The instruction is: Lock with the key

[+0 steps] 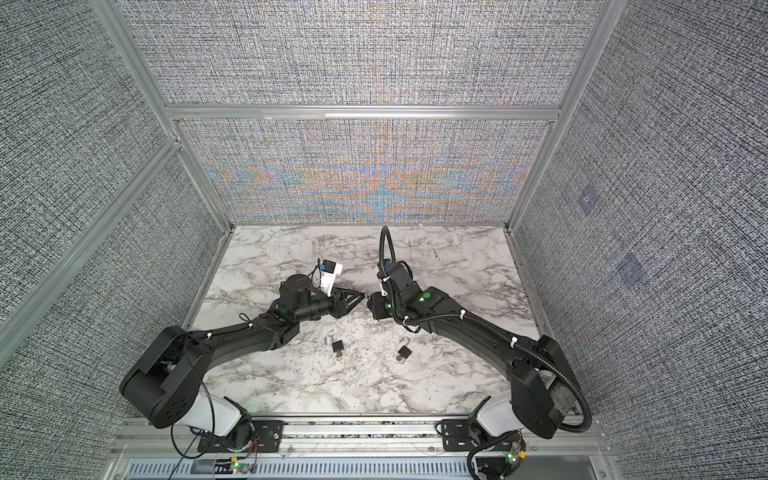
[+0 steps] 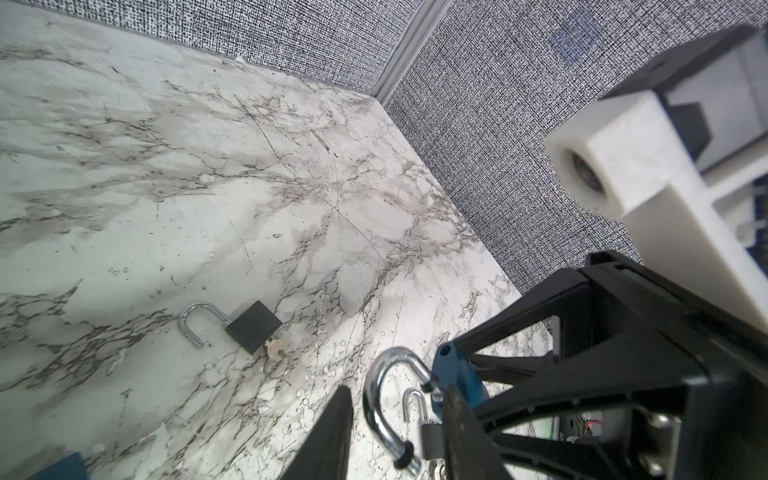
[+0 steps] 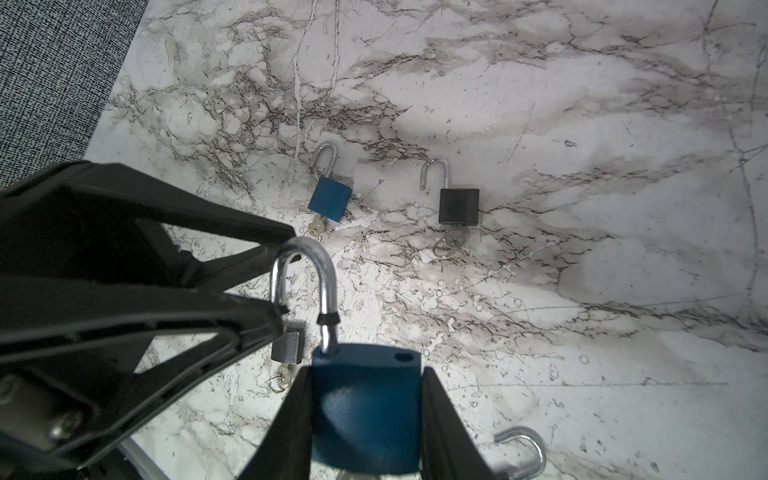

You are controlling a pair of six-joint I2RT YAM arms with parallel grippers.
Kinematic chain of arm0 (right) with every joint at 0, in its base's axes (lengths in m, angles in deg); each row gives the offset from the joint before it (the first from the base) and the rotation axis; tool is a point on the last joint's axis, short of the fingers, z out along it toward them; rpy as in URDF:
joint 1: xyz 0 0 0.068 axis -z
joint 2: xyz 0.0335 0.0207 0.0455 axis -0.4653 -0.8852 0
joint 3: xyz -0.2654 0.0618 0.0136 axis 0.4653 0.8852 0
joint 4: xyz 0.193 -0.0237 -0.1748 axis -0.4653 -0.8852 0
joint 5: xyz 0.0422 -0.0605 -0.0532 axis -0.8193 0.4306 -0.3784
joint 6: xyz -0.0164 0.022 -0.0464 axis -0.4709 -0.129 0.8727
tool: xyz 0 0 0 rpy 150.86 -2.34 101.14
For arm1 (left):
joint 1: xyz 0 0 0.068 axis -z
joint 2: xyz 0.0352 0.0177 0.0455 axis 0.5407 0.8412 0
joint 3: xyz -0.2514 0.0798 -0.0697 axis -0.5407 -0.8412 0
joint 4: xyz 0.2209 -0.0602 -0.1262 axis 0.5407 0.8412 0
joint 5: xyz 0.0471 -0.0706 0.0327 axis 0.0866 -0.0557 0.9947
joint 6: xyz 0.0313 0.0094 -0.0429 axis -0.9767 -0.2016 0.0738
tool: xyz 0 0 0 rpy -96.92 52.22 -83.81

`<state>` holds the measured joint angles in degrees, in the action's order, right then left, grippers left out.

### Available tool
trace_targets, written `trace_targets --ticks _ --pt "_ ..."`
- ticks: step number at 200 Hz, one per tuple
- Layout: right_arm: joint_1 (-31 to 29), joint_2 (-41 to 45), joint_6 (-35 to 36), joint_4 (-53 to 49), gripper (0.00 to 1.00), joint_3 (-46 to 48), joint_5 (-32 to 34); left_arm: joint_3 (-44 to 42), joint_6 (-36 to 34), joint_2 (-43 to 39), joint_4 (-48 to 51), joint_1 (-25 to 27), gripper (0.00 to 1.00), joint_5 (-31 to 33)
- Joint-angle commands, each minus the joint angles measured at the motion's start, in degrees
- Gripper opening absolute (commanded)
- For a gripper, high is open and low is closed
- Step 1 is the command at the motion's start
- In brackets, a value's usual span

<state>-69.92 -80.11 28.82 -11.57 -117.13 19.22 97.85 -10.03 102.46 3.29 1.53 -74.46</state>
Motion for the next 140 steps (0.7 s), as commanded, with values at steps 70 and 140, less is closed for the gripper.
trace_targets --ticks 70,140 --pt "-0.3 -0.1 0.7 -0.9 0.27 -1.5 -0.2 0.6 0.0 0.3 -2.3 0.2 0.33 -0.8" --pt "-0.5 -0.1 0.9 -1.3 0.27 -2.0 -0.2 1.3 0.1 1.0 -2.3 0.4 0.27 -2.1"
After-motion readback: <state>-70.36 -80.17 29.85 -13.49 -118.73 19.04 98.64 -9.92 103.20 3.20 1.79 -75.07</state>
